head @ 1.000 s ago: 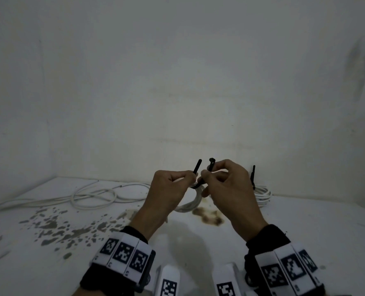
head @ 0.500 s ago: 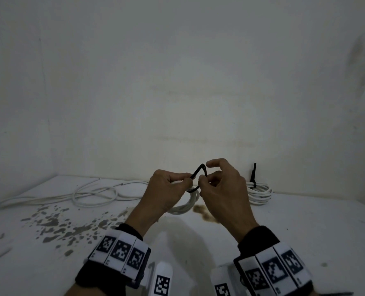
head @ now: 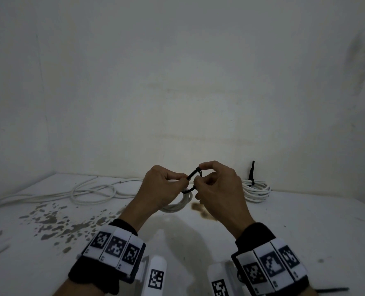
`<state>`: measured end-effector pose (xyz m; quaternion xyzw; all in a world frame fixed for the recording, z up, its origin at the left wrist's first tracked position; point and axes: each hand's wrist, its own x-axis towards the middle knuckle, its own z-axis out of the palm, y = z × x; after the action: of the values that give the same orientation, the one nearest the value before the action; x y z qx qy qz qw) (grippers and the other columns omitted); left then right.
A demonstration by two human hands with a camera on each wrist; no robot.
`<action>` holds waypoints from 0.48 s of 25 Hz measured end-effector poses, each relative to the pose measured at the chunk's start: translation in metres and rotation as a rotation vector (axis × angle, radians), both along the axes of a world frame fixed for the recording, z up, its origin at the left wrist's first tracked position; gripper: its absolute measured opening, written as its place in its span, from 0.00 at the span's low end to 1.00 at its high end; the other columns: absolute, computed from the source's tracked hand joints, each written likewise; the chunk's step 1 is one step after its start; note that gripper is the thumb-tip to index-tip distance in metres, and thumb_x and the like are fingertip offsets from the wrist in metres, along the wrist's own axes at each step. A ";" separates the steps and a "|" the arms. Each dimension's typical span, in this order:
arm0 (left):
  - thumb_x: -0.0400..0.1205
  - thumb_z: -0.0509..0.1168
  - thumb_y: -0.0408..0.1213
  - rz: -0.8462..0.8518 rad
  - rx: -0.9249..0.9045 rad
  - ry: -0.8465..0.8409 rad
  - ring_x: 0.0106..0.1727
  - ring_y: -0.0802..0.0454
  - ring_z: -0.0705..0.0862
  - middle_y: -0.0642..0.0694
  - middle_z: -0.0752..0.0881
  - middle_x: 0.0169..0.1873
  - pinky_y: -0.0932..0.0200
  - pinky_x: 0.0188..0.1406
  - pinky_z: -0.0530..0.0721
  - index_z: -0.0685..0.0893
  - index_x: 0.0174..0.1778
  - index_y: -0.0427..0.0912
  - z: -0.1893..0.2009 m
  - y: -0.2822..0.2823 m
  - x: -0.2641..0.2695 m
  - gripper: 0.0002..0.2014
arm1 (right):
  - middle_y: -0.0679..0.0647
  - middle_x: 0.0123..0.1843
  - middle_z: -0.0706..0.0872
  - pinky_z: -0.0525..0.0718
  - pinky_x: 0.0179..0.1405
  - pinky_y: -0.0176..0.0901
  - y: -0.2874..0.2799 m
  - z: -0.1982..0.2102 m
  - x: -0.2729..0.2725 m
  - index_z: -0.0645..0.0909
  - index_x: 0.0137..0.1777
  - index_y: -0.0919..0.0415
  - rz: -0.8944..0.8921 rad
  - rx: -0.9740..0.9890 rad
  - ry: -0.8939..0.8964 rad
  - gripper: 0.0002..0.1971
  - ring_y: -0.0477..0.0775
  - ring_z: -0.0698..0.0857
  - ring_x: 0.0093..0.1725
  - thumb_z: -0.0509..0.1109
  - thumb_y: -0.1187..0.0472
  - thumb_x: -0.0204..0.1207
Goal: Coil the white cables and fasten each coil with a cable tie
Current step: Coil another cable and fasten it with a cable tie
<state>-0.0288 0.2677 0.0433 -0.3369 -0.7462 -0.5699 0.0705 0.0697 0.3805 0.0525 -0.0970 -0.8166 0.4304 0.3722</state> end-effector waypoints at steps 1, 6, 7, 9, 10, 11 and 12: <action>0.76 0.70 0.31 0.008 -0.020 0.005 0.19 0.69 0.77 0.52 0.92 0.34 0.75 0.21 0.69 0.95 0.42 0.45 0.000 -0.001 0.000 0.09 | 0.53 0.31 0.91 0.87 0.33 0.44 0.001 0.002 0.001 0.84 0.56 0.55 0.016 -0.033 -0.020 0.10 0.49 0.89 0.29 0.71 0.63 0.77; 0.73 0.70 0.38 -0.019 -0.041 0.000 0.37 0.43 0.90 0.56 0.92 0.33 0.45 0.40 0.88 0.94 0.39 0.59 0.002 -0.005 -0.002 0.10 | 0.61 0.32 0.91 0.85 0.26 0.44 0.003 0.007 0.006 0.85 0.54 0.62 0.175 -0.317 -0.085 0.07 0.52 0.85 0.23 0.68 0.68 0.79; 0.73 0.70 0.40 -0.024 -0.039 0.001 0.40 0.39 0.90 0.56 0.92 0.34 0.42 0.45 0.88 0.94 0.40 0.59 0.004 -0.006 -0.002 0.10 | 0.59 0.31 0.90 0.86 0.29 0.48 0.001 0.006 0.006 0.86 0.53 0.61 0.180 -0.319 -0.064 0.07 0.54 0.86 0.24 0.69 0.69 0.79; 0.74 0.71 0.38 0.003 -0.033 0.018 0.36 0.47 0.90 0.57 0.92 0.33 0.45 0.42 0.90 0.94 0.40 0.57 0.007 -0.005 -0.003 0.09 | 0.57 0.32 0.91 0.89 0.32 0.50 -0.003 0.004 0.004 0.84 0.55 0.59 0.142 -0.290 0.026 0.09 0.56 0.89 0.27 0.69 0.69 0.78; 0.75 0.71 0.36 0.035 -0.020 0.032 0.30 0.54 0.88 0.58 0.92 0.32 0.51 0.35 0.88 0.93 0.39 0.57 0.008 -0.004 -0.004 0.09 | 0.57 0.33 0.92 0.91 0.34 0.51 -0.004 0.004 0.003 0.83 0.57 0.59 0.117 -0.273 0.063 0.10 0.56 0.90 0.29 0.69 0.69 0.78; 0.75 0.72 0.36 0.074 -0.013 0.043 0.25 0.59 0.83 0.58 0.92 0.31 0.57 0.30 0.83 0.93 0.37 0.57 0.009 -0.003 -0.003 0.10 | 0.57 0.34 0.92 0.91 0.35 0.50 -0.006 0.003 0.002 0.83 0.58 0.59 0.099 -0.261 0.089 0.10 0.55 0.91 0.30 0.69 0.69 0.78; 0.75 0.72 0.36 0.108 -0.012 0.048 0.21 0.63 0.79 0.58 0.91 0.31 0.62 0.27 0.78 0.93 0.36 0.57 0.010 -0.003 -0.002 0.09 | 0.56 0.34 0.92 0.91 0.36 0.50 -0.007 0.002 0.002 0.83 0.58 0.58 0.086 -0.247 0.106 0.11 0.54 0.91 0.30 0.69 0.68 0.78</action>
<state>-0.0310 0.2646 0.0528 -0.3102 -0.7648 -0.5524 0.1172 0.0717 0.3733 0.0547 -0.0842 -0.7399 0.5479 0.3811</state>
